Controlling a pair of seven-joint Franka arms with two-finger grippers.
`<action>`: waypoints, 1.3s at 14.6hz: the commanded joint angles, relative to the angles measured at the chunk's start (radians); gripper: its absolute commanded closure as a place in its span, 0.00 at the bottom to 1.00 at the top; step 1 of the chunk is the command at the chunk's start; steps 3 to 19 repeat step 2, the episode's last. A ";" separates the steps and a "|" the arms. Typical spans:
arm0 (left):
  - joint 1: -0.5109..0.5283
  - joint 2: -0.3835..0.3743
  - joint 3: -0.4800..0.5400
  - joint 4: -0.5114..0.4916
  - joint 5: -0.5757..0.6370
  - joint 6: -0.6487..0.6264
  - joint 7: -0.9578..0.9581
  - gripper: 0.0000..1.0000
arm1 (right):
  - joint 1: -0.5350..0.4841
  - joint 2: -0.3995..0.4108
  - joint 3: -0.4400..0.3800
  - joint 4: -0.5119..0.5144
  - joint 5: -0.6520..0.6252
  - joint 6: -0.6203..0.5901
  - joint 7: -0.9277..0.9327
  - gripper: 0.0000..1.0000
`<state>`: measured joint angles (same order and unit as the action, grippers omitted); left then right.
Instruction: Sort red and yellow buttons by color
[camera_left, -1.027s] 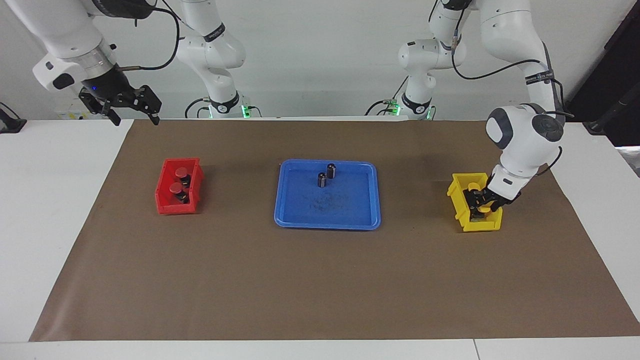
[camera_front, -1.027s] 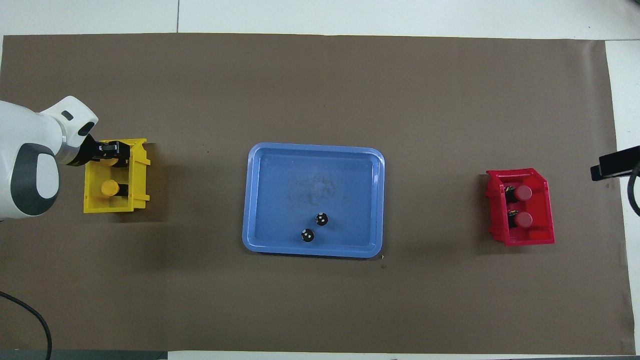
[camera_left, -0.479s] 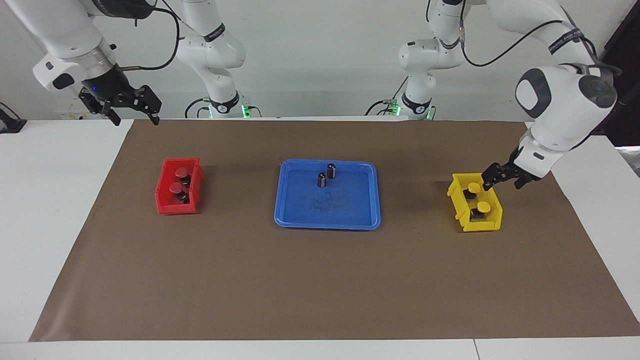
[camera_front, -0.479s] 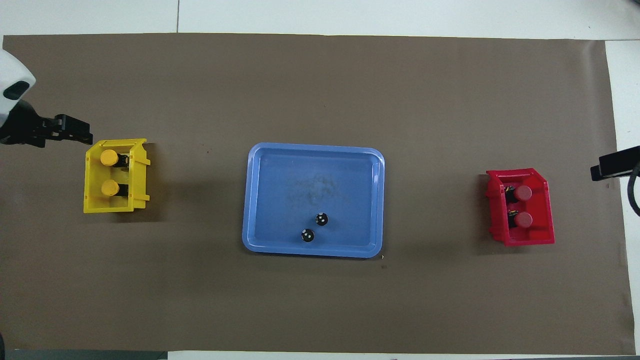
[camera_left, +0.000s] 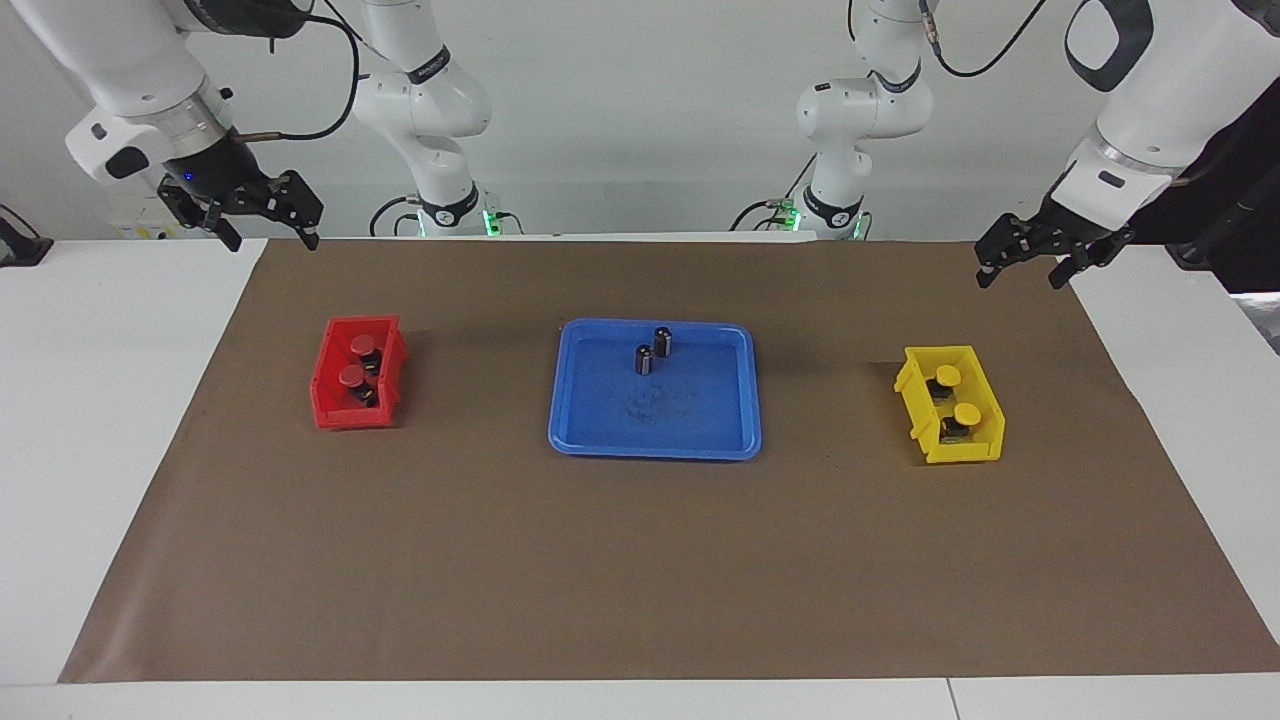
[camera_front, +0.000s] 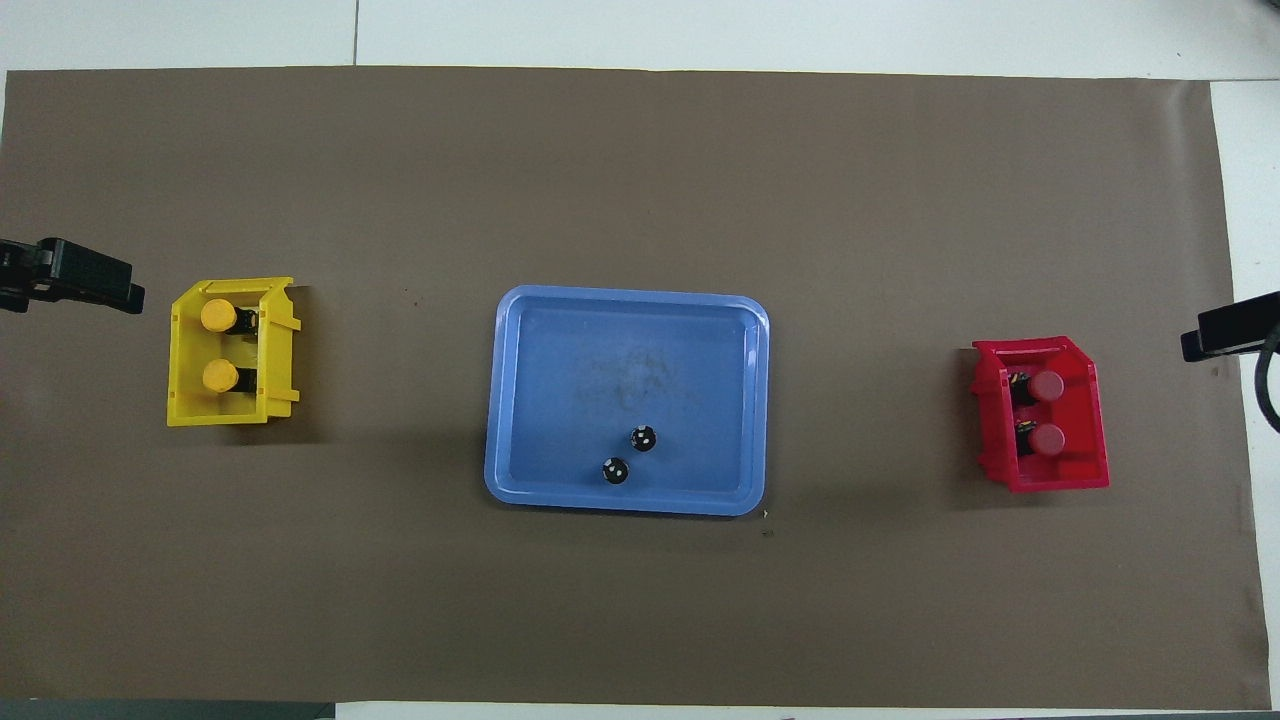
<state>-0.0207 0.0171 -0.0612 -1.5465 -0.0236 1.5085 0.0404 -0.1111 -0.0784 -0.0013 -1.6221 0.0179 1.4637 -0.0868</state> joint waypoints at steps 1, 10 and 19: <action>-0.001 0.015 -0.006 0.038 -0.022 -0.033 -0.007 0.00 | -0.007 -0.006 0.006 -0.001 0.004 -0.014 0.012 0.00; -0.001 0.017 -0.006 0.046 -0.024 -0.033 -0.013 0.00 | -0.007 -0.006 0.006 -0.001 0.004 -0.014 0.013 0.00; -0.001 0.017 -0.006 0.046 -0.024 -0.033 -0.013 0.00 | -0.007 -0.006 0.006 -0.001 0.004 -0.014 0.013 0.00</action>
